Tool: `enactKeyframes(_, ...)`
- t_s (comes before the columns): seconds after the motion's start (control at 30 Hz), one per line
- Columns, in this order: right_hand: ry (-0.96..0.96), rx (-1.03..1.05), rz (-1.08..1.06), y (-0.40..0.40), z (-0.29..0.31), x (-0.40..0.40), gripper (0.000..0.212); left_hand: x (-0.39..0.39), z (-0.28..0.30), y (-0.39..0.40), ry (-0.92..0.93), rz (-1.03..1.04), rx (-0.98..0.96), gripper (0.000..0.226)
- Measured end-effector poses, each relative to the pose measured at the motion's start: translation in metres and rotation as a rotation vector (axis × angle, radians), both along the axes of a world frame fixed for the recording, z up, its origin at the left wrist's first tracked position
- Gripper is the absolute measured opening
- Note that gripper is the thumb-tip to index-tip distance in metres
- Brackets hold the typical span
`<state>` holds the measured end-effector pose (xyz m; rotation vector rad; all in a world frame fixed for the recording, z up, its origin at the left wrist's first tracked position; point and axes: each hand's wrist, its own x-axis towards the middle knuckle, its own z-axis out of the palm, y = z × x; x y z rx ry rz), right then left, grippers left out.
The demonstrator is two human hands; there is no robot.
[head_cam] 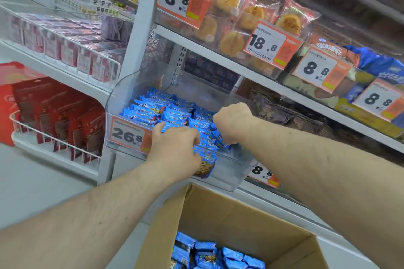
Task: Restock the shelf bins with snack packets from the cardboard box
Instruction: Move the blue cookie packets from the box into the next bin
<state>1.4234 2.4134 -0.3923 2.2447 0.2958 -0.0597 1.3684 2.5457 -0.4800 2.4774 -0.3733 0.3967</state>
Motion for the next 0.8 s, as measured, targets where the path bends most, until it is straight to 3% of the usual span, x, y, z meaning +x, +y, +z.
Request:
enactKeyframes(0.17,0.067,0.196,-0.13,-0.021,-0.011,0.024,0.016,0.003,-0.005,-0.003,-0.024,0.019,0.087,0.015)
enactKeyframes(0.3,0.15,0.379,-0.232,-0.043,-0.02,0.035,0.051,0.004,-0.005,-0.005,-0.019,0.028,0.086,0.011)
enactKeyframes(0.37,0.156,0.325,-0.215,-0.049,-0.028,0.038,0.061,0.003,-0.006,-0.006,-0.022,0.035,0.089,0.011)
enactKeyframes(0.5,0.068,0.023,-0.098,-0.044,-0.036,0.031,0.063,0.003,-0.006,-0.006,-0.025,0.028,0.08,0.011)
enactKeyframes(0.63,0.137,0.095,-0.173,-0.045,-0.037,0.021,0.045,0.003,-0.005,-0.005,-0.028,0.024,0.067,0.01)
enactKeyframes(0.73,0.104,0.166,-0.185,-0.042,-0.042,0.017,0.047,0.001,-0.004,-0.005,-0.029,0.023,0.07,0.01)
enactKeyframes(0.8,0.062,0.215,-0.177,-0.036,-0.043,0.016,0.036,0.001,-0.004,-0.004,-0.026,0.02,0.068,0.01)
